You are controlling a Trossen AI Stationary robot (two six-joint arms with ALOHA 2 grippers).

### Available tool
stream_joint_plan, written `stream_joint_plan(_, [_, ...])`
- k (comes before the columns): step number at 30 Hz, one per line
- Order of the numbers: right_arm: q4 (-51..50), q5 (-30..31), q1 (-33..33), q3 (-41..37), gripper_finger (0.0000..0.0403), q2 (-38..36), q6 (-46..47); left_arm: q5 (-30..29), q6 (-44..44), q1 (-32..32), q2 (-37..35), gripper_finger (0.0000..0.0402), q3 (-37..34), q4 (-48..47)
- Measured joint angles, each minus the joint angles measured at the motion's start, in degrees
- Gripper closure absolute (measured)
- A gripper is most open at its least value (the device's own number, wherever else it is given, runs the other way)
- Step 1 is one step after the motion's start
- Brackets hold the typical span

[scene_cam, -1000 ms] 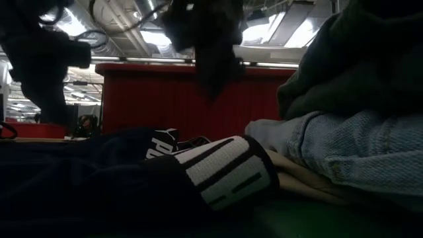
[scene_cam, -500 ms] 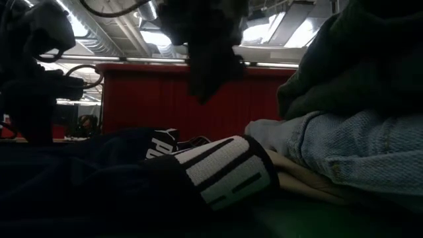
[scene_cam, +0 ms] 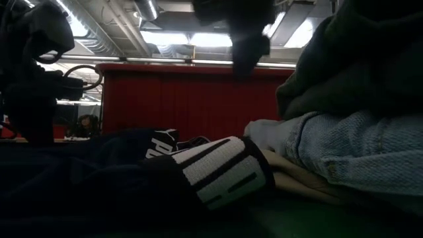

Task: Fold Laundry from Bin
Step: Fold the dark blue boxer

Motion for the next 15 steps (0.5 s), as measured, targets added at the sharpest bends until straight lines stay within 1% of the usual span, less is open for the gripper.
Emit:
stream_joint_plan(4, [-0.21,4.05,0.65,-5.55,0.0270,-6.19,-0.54,0.01,-0.02,0.00,0.07,0.0257,0.00,0.10])
stream_joint_plan(7, [2.37,4.90,0.43,-14.20,0.0270,-11.93,0.11,0.04,-0.04,0.00,0.11,0.0257,-0.02,0.17])
stream_joint_plan(9, [8.73,4.92,0.21,-21.58,0.0270,-16.34,3.21,0.04,-0.04,0.02,0.11,0.0257,-0.04,0.40])
stream_joint_plan(11, [18.55,4.31,-0.33,-29.16,0.0270,-20.28,7.70,0.04,-0.10,0.04,0.11,0.0257,-0.06,0.61])
stream_joint_plan(13, [29.91,2.90,-0.91,-35.67,0.0270,-22.52,12.61,0.03,-0.13,0.04,0.11,0.0257,-0.07,0.75])
stream_joint_plan(15, [40.18,2.80,-1.11,-40.31,0.0270,-23.01,18.65,0.04,-0.15,0.04,0.11,0.0257,-0.09,0.79])
